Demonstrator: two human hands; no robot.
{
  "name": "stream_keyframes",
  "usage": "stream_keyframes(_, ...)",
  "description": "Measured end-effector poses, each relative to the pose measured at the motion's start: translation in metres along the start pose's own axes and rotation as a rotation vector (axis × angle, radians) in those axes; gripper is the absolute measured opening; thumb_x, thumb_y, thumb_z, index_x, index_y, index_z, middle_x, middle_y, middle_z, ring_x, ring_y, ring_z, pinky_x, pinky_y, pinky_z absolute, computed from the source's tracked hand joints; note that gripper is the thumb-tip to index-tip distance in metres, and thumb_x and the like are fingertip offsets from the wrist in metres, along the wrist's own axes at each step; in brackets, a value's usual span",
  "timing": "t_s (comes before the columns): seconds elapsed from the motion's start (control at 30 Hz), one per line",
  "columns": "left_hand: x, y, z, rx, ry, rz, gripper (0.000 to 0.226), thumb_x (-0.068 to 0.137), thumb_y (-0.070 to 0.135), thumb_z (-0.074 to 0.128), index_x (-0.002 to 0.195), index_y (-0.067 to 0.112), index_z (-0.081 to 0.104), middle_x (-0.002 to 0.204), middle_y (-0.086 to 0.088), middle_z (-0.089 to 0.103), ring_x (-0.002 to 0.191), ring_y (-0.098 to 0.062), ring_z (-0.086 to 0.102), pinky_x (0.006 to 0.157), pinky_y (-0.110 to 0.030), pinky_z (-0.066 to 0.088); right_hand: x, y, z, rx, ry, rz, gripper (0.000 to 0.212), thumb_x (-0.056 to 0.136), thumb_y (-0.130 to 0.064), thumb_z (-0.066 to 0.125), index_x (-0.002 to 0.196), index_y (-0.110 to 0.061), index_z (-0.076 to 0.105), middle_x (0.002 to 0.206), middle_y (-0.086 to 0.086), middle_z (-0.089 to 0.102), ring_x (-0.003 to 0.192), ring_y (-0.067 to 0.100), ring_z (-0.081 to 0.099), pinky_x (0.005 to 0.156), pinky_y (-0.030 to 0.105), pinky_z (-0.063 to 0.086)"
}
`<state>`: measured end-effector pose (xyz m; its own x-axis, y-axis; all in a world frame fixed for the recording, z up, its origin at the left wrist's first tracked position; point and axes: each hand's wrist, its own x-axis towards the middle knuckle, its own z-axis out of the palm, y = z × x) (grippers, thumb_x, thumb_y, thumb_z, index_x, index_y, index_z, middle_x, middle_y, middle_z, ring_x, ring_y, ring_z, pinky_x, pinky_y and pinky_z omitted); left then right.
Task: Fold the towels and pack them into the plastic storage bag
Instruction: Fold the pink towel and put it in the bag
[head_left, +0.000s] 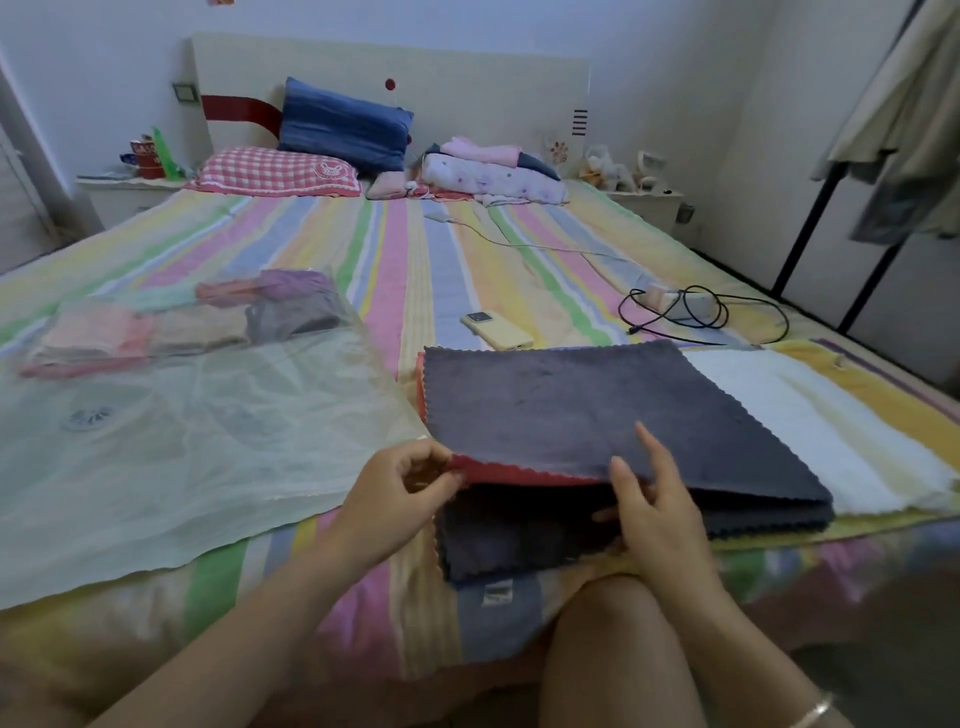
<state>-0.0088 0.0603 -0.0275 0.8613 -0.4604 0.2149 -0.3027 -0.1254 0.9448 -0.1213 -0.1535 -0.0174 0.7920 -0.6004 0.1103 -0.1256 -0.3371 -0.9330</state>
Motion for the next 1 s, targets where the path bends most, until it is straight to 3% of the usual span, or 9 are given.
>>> stream_keyframes(0.17,-0.004,-0.010,0.003,0.009,0.011,-0.002,0.008,0.087,-0.002,0.066,0.085,0.005,0.070,0.082,-0.008,0.073,0.078,-0.008,0.067,0.076,-0.019,0.051,0.042,0.004,-0.052,0.352,0.141,0.347,0.043,0.100,-0.032,0.046,0.142,-0.026,0.040,0.132,-0.003,0.044,0.102,0.019,0.051,0.062,0.032,0.052)
stream_keyframes(0.3,-0.008,-0.016,0.003,0.016,-0.022,-0.006,0.007,0.083,0.008,0.070,0.081,0.015,0.072,0.081,-0.003,0.073,0.078,-0.009,0.067,0.076,-0.018,0.051,0.075,0.021,-0.081,0.250,0.259,0.388,0.043,0.098,-0.022,0.048,0.140,-0.019,0.045,0.123,0.003,0.054,0.104,0.024,0.055,0.083,0.038,0.049)
stream_keyframes(0.4,-0.011,-0.017,0.002,0.065,-0.087,-0.020,0.019,0.086,0.000,0.065,0.085,0.017,0.074,0.090,-0.002,0.075,0.089,-0.013,0.070,0.083,-0.024,0.054,0.085,0.026,-0.084,0.048,0.294,0.366,0.038,0.091,-0.019,0.046,0.127,-0.011,0.055,0.111,0.013,0.060,0.098,0.034,0.056,0.077,0.039,0.045)
stream_keyframes(0.5,-0.013,-0.016,0.001,0.124,-0.139,-0.041,0.044,0.081,-0.011,0.045,0.078,0.024,0.072,0.099,0.005,0.075,0.102,-0.009,0.067,0.091,-0.024,0.052,0.081,0.014,-0.067,-0.315,0.222,0.182,0.051,0.093,-0.024,0.047,0.143,-0.017,0.041,0.142,0.011,0.047,0.128,0.034,0.043,0.101,0.043,0.039)
stream_keyframes(0.57,-0.012,-0.015,0.003,0.155,-0.118,-0.052,0.052,0.078,-0.016,0.039,0.077,0.024,0.072,0.099,0.009,0.074,0.101,-0.004,0.066,0.091,-0.023,0.051,0.069,-0.002,-0.045,-0.555,0.133,-0.057,0.055,0.094,-0.028,0.049,0.147,-0.018,0.035,0.144,0.015,0.044,0.135,0.032,0.036,0.108,0.041,0.031)
stream_keyframes(0.63,-0.012,-0.013,0.004,0.208,-0.031,-0.088,0.052,0.081,-0.016,0.040,0.078,0.023,0.073,0.095,0.010,0.075,0.091,0.001,0.067,0.084,-0.019,0.052,0.050,-0.017,-0.014,-0.740,0.041,-0.322,0.054,0.094,-0.034,0.046,0.145,-0.016,0.039,0.143,0.018,0.045,0.137,0.033,0.033,0.112,0.039,0.026)
stream_keyframes(0.77,-0.004,-0.014,-0.001,0.370,0.096,-0.106,0.034,0.083,0.008,0.049,0.084,0.028,0.076,0.075,0.009,0.073,0.060,0.002,0.059,0.061,-0.016,0.044,0.002,-0.023,0.046,-0.872,-0.154,-0.770,0.056,0.082,-0.041,0.042,0.126,-0.013,0.061,0.132,0.012,0.058,0.123,0.032,0.053,0.103,0.048,0.041)
stream_keyframes(0.9,0.019,-0.017,-0.003,0.084,0.146,-0.316,0.028,0.098,0.020,0.045,0.085,0.005,0.066,0.075,-0.007,0.065,0.063,-0.019,0.060,0.058,-0.029,0.050,-0.023,-0.010,0.076,-0.959,-0.380,-0.823,0.046,0.077,-0.046,0.041,0.103,-0.021,0.070,0.138,0.001,0.054,0.126,0.026,0.053,0.102,0.047,0.044)
stream_keyframes(1.0,0.038,-0.015,-0.002,-0.125,0.194,-0.514,0.025,0.098,0.027,0.044,0.085,0.012,0.060,0.077,-0.011,0.056,0.061,-0.019,0.057,0.053,-0.026,0.049,-0.022,-0.002,0.078,-0.983,-0.430,-0.797,0.042,0.076,-0.050,0.042,0.099,-0.026,0.069,0.140,0.001,0.052,0.126,0.025,0.053,0.097,0.045,0.048)
